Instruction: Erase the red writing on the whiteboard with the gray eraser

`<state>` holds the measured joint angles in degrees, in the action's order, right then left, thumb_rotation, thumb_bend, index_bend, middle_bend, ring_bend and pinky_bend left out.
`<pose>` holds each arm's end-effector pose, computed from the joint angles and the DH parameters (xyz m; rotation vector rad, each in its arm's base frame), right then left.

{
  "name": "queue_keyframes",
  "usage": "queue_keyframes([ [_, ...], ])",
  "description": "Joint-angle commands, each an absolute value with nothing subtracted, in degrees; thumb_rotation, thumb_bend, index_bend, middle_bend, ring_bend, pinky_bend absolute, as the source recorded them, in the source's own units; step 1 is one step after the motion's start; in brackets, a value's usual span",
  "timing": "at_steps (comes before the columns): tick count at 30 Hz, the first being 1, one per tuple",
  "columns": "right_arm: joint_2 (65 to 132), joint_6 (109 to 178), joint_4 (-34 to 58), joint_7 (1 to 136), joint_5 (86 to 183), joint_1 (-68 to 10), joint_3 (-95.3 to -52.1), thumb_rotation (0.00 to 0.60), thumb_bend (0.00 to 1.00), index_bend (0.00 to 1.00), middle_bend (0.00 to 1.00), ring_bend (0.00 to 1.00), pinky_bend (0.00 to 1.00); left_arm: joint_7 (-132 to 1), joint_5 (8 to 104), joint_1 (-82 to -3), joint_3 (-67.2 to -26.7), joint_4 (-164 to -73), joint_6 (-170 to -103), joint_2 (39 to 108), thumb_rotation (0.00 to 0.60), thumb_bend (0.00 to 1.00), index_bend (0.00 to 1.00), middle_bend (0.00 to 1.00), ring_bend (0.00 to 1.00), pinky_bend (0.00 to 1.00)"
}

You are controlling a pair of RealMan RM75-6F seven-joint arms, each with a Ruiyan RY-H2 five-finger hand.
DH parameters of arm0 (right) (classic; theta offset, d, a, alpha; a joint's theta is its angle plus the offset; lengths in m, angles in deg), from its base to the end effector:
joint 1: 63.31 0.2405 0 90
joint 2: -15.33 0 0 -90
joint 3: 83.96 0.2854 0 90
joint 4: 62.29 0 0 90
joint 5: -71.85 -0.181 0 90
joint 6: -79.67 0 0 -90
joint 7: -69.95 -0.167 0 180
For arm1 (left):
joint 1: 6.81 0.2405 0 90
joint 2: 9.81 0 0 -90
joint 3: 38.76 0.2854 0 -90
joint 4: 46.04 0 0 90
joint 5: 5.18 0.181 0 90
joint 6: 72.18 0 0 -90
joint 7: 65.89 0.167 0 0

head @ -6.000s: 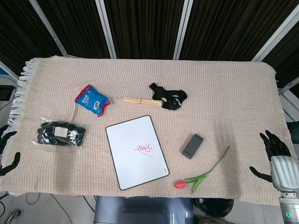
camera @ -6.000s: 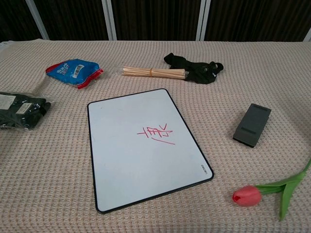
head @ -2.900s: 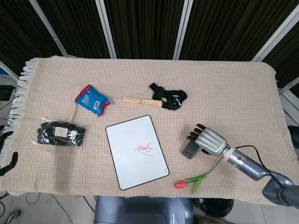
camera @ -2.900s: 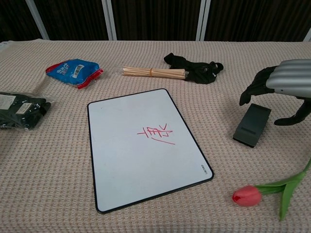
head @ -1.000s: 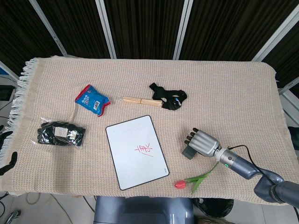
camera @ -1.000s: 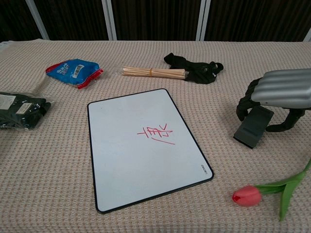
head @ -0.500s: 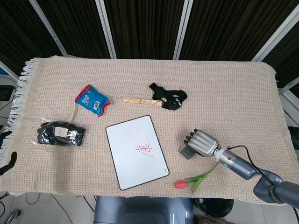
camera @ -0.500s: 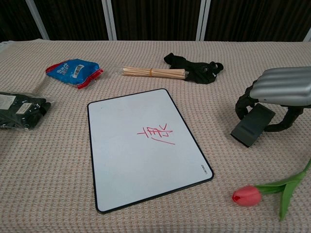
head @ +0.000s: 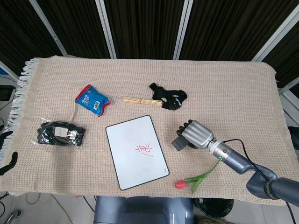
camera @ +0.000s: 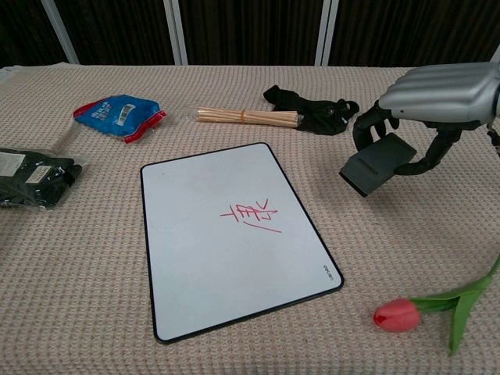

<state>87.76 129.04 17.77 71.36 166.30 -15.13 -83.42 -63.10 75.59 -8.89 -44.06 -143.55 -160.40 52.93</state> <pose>-0.1684 -0.3818 0.0663 2.2858 -0.4689 0.7813 -0.3277 0.1934 0.2193 -1.2279 -0.9121 -0.8962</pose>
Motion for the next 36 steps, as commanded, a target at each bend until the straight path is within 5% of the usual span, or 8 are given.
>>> queue_keyframes([
  [1, 88.28, 126.11, 19.6, 73.19, 163.63, -13.14, -81.24, 0.6, 0.47, 0.51, 0.47, 0.46, 0.41, -63.29, 75.54, -8.9, -44.08, -143.55, -160.33, 52.84, 0.6, 0.39, 0.19, 0.04, 0.0, 0.01],
  [15, 96.83, 116.89, 20.21, 82.61, 152.42, -6.37, -75.29, 0.6, 0.47, 0.51, 0.47, 0.46, 0.39, -64.6, 75.58, -8.87, -44.07, -143.71, -160.13, 52.39, 0.6, 0.39, 0.19, 0.04, 0.0, 0.01],
  [36, 108.53, 117.3, 16.4, 95.34, 142.41, -2.27, -74.16, 0.6, 0.46, 0.51, 0.44, 0.44, 0.36, -64.98, 75.51, -8.99, -44.08, -143.85, -159.86, 52.27, 0.6, 0.39, 0.2, 0.04, 0.0, 0.01],
])
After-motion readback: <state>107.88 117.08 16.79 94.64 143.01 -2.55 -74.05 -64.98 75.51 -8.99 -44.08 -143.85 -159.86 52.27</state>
